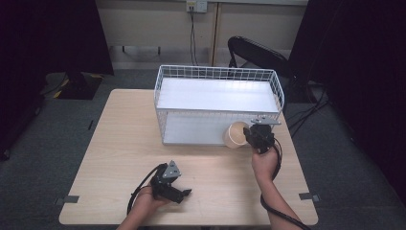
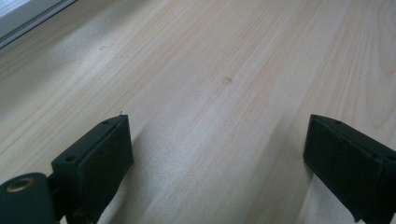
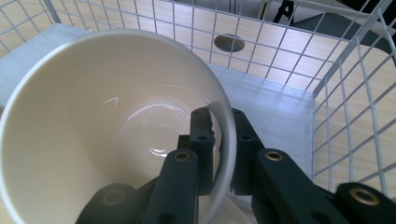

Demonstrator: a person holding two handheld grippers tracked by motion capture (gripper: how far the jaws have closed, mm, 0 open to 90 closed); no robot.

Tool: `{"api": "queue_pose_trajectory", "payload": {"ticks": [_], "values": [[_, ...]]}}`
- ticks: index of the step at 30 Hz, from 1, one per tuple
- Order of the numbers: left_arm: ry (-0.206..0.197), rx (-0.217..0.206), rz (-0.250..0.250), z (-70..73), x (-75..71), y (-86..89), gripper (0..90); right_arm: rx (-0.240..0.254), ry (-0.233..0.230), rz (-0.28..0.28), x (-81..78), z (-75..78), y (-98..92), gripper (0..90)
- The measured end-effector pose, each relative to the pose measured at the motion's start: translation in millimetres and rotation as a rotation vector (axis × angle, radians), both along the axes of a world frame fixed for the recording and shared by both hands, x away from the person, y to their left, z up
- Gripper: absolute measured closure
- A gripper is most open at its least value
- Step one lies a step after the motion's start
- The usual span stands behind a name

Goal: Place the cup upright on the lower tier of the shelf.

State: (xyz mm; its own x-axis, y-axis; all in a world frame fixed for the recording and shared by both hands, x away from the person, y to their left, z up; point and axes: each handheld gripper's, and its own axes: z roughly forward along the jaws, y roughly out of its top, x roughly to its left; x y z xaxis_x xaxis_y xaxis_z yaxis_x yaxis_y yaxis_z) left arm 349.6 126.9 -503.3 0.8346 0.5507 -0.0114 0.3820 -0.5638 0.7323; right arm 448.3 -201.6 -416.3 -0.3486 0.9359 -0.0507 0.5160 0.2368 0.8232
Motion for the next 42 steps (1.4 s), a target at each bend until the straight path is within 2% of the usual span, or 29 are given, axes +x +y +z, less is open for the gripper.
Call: {"api": "queue_pose_trajectory", "payload": {"ticks": [11,18,26,42], "values": [[0.0,0.0,0.001,0.0,0.0,0.0,7.7,-0.008,-0.02,-0.04,8.1,-5.2,4.1,83.3],[0.0,-0.001,0.001,0.0,-0.1,-0.1,7.7,-0.023,-0.052,-0.065,12.3,-10.1,7.9,83.2],[0.0,-0.001,0.001,-0.1,-0.1,-0.1,7.7,-0.045,-0.062,-0.083,18.4,-21.7,8.1,83.2],[0.0,-0.001,0.003,0.0,-0.3,0.0,7.6,-0.021,-0.073,-0.118,28.0,-24.2,10.3,83.0]]}}
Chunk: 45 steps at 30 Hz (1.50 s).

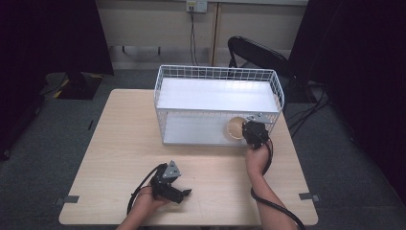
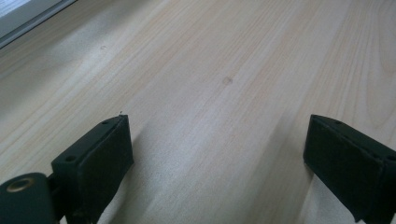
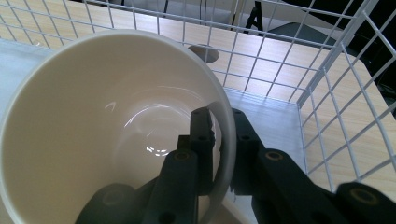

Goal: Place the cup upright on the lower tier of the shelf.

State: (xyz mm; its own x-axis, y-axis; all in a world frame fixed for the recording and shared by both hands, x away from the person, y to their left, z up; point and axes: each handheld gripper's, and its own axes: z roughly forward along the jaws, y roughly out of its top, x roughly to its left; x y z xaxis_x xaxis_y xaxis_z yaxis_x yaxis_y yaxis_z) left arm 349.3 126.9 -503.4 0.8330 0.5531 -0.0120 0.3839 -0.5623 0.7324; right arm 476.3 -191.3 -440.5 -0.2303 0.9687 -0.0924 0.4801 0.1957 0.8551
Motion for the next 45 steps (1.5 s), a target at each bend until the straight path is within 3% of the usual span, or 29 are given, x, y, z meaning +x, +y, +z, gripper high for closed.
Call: {"api": "queue_pose_trajectory", "payload": {"ticks": [12,19,23,26,31,35,41,45], "values": [[0.001,0.001,0.001,0.0,0.0,0.1,7.6,0.022,-0.026,-0.01,4.5,4.4,3.3,73.4],[0.0,0.0,0.0,0.0,0.0,0.0,7.6,0.068,-0.034,-0.01,4.7,7.3,0.1,54.3],[0.0,0.001,0.002,0.0,-0.2,0.1,7.5,0.083,-0.049,0.008,2.3,11.0,-3.0,38.5],[0.0,0.001,0.003,0.0,-0.2,0.1,7.4,0.139,-0.056,0.035,-1.9,13.5,-5.5,32.5],[0.0,0.002,0.005,0.0,-0.4,0.1,7.3,0.174,-0.061,0.08,-11.7,14.8,-3.4,24.0],[0.0,0.003,0.007,0.0,-0.6,0.0,7.2,0.167,-0.073,0.096,-16.7,15.7,-4.3,18.9],[0.0,0.003,0.011,0.0,-0.8,-0.1,7.1,0.123,-0.039,0.123,-20.9,12.1,-2.8,14.2],[-0.001,0.006,0.009,-0.1,-0.8,0.0,7.0,0.125,-0.018,0.119,-21.5,6.4,-3.1,14.4]]}}
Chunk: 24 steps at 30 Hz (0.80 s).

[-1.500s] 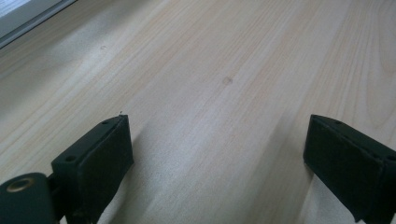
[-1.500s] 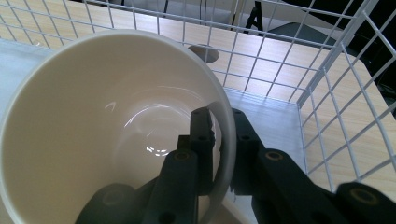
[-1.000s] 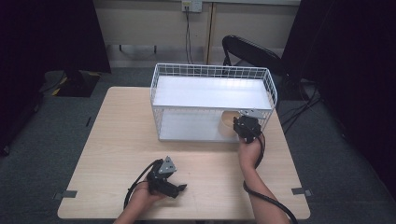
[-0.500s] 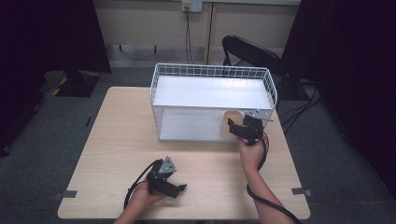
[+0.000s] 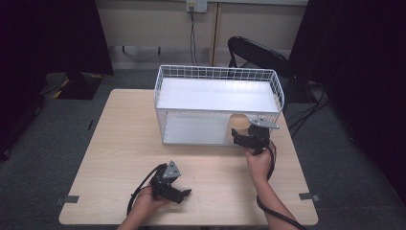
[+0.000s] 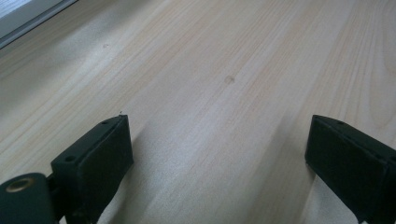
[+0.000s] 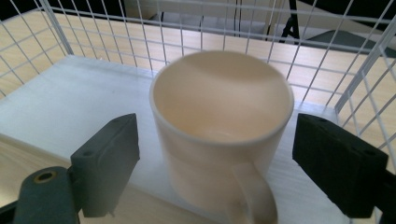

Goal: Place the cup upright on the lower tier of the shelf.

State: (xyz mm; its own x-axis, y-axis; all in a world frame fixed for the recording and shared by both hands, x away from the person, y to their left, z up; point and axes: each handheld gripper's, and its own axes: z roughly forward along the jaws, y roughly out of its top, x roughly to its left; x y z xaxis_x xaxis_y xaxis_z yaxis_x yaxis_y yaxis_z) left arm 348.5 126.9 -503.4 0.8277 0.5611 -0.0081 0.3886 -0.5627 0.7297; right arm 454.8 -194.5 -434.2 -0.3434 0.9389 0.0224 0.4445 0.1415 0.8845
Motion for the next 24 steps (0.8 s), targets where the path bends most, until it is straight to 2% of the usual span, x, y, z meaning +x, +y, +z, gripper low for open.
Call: {"api": "queue_pose_trajectory", "payload": {"ticks": [7,11,15,20,24], "values": [[0.0,0.0,0.0,0.0,0.0,0.0,7.0,-0.001,0.015,-0.011,1.2,-8.1,2.4,16.6],[0.0,0.0,0.0,0.0,0.0,0.0,7.0,-0.011,0.044,-0.026,4.4,-12.5,3.2,19.8],[0.0,0.0,0.0,0.0,0.0,0.0,7.0,0.0,0.037,-0.03,5.5,-14.3,3.4,22.3],[0.0,0.0,0.0,0.0,0.0,0.0,7.0,-0.005,0.048,-0.021,7.1,-13.9,5.5,35.7],[0.0,0.0,0.0,0.0,0.0,0.0,6.9,-0.012,0.05,-0.02,8.6,-11.9,7.2,37.5]]}}
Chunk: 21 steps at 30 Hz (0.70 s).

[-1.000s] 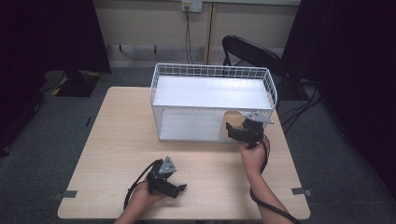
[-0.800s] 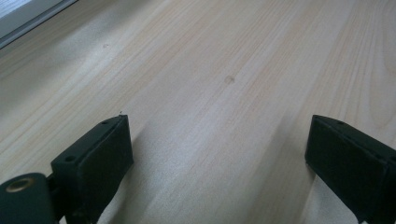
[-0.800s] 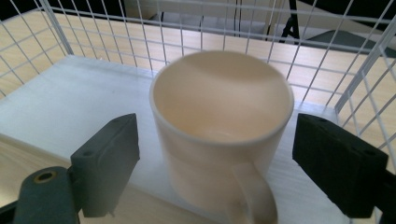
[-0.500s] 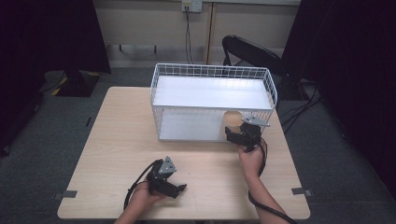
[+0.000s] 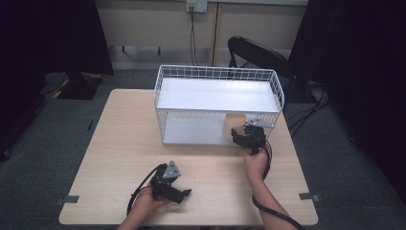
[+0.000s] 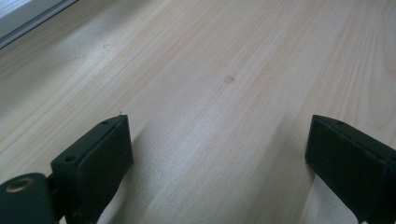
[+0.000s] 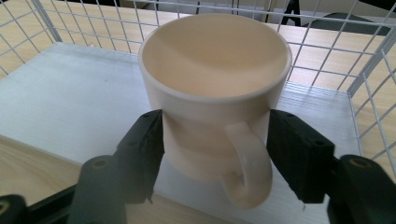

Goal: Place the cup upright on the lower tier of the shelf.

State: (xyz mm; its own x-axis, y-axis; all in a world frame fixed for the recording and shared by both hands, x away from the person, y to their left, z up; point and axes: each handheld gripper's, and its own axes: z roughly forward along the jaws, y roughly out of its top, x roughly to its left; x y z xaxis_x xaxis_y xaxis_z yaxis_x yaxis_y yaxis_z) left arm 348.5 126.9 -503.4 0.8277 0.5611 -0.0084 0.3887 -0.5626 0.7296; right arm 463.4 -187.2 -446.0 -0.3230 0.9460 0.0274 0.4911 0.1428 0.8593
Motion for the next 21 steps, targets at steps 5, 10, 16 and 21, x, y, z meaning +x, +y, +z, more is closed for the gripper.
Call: {"api": "queue_pose_trajectory", "payload": {"ticks": [5,10,16,21], "values": [[0.001,0.0,0.0,0.0,0.0,0.0,6.9,-0.001,0.007,0.005,2.4,2.6,-0.1,46.8],[0.001,-0.001,0.0,0.0,0.1,0.0,6.8,-0.013,0.008,0.004,4.5,4.2,1.5,52.1],[0.001,-0.001,0.0,0.0,0.1,0.0,6.8,-0.01,-0.002,-0.001,5.0,5.1,0.8,41.9],[0.001,-0.001,0.0,-0.1,0.1,0.0,6.8,-0.003,-0.002,0.02,3.5,8.3,-2.2,29.4]]}}
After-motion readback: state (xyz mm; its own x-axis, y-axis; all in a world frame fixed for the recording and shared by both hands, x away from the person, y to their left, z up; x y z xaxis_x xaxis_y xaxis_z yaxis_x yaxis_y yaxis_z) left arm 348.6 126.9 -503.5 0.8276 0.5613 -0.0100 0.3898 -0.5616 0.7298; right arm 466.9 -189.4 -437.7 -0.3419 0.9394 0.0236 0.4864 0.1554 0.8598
